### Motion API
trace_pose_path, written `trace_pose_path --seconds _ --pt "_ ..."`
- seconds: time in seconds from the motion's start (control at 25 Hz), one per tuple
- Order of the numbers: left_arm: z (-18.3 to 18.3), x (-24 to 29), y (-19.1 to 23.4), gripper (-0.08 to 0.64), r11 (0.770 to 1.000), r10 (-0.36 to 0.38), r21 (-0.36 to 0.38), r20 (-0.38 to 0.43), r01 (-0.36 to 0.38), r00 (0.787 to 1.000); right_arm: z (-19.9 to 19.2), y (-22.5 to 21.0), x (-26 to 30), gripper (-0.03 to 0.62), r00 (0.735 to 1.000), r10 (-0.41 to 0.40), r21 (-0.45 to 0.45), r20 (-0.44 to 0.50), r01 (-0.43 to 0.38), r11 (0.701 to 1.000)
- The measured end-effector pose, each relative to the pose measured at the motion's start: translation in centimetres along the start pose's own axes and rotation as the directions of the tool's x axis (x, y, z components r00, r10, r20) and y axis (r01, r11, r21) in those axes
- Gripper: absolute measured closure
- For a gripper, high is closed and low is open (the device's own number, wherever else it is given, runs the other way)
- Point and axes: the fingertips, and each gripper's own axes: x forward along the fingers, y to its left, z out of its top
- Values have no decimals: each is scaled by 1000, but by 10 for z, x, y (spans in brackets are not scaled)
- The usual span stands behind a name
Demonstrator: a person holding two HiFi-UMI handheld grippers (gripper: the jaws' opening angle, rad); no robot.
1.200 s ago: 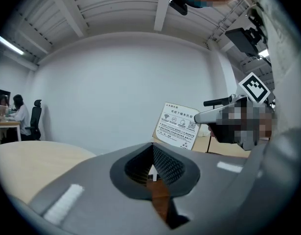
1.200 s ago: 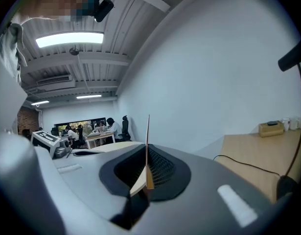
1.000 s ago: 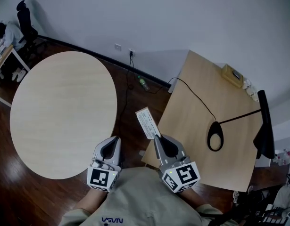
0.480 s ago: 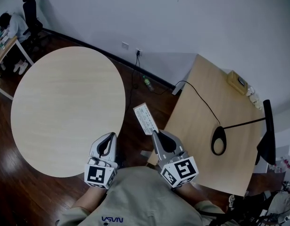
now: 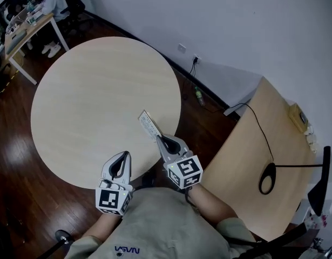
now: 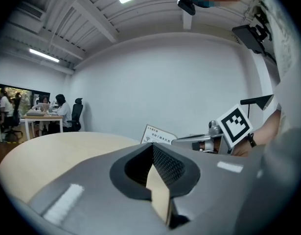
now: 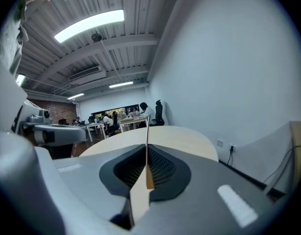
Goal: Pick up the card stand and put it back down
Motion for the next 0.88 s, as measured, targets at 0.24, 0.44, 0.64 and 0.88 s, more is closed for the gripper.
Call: trace_pose_path --seconds 0.24,0.44,0.64,0.88 --pt "-13 -18 53 557 997 74 -4 -60 -75 995 -60 15 70 578 990 34 -6 -137 -35 999" --pt "-21 -22 70 557 997 77 -15 -91 -78 993 -95 13 100 578 974 37 11 -223 -36 999" --pt "-23 -17 80 557 995 89 -43 -92 -94 992 -108 13 110 578 969 43 46 -245 -33 998" --pt "-25 -6 77 557 997 20 -74 -84 -26 996 -106 8 107 561 962 23 47 -274 -11 999"
